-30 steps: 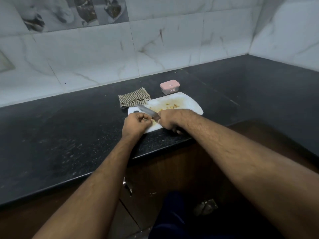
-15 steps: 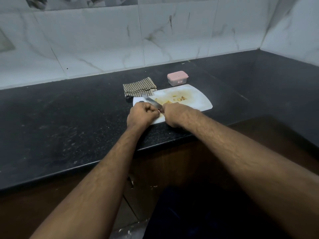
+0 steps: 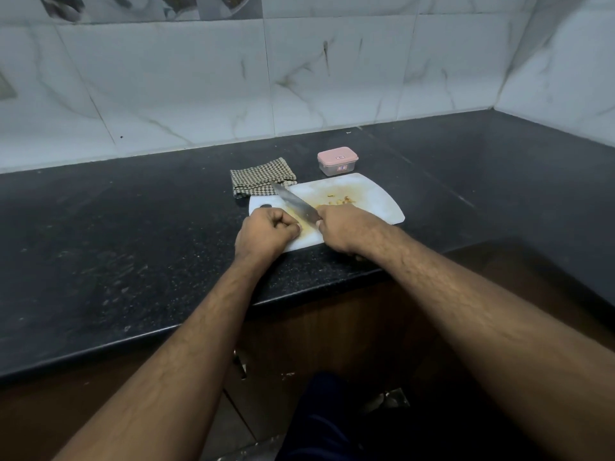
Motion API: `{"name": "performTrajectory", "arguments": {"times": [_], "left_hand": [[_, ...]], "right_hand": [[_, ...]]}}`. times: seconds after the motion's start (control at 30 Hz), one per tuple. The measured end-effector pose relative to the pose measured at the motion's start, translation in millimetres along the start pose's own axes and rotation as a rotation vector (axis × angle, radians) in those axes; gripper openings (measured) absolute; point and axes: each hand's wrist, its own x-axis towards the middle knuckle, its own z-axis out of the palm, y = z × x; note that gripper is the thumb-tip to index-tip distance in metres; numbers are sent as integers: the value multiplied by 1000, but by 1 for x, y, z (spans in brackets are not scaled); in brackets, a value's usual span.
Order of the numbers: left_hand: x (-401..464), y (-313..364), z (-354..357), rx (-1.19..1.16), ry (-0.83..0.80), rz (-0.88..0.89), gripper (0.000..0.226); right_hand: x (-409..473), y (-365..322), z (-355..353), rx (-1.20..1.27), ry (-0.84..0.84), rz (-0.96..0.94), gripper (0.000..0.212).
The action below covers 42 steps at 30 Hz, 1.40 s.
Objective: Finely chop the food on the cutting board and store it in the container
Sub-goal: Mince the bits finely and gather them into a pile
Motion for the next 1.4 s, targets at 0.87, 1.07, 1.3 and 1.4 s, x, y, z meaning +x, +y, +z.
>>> {"name": "performTrajectory", "arguments": {"times": [0.87, 1.07, 1.3, 1.4], "left_hand": [[5, -12, 2, -170, -38, 45, 9], [5, -15, 2, -200, -15, 59, 15], [9, -16, 1, -146, 2, 66, 11], [7, -15, 1, -133, 3, 75, 7]], "right_hand": [[23, 18, 11, 360, 142, -63, 25], [41, 23, 30, 731, 60, -42, 19], [52, 25, 40, 773, 87, -59, 14], [52, 27, 42, 869, 105, -54, 15]]}}
